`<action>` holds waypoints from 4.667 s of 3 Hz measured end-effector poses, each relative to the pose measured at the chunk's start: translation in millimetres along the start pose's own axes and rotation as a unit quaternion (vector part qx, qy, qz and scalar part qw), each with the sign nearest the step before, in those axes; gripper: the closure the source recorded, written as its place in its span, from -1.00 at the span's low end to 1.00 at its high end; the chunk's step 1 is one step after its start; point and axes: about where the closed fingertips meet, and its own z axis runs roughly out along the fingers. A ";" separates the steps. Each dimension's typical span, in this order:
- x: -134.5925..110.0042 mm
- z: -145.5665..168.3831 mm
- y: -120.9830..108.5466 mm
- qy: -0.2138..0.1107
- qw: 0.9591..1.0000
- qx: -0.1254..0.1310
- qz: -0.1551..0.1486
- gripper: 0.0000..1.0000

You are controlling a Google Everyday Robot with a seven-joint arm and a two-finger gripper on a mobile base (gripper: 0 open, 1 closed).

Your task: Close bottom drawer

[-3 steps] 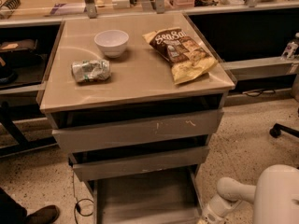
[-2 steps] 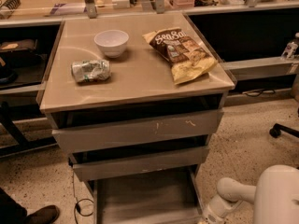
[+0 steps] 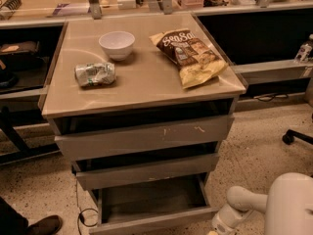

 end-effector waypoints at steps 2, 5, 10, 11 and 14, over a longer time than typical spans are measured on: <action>0.0 0.0 0.0 0.000 1.000 0.000 0.000 -0.16; -51.3 -2.1 1.8 0.006 0.998 0.020 -0.056 1.00; -114.6 6.8 -32.7 -0.012 0.993 0.064 -0.100 0.62; -114.5 6.8 -32.7 -0.012 0.993 0.064 -0.100 0.16; -114.5 6.9 -32.6 -0.012 0.993 0.064 -0.100 -1.00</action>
Offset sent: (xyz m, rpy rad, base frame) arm 0.0000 0.0000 0.0000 0.0000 0.0000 0.0000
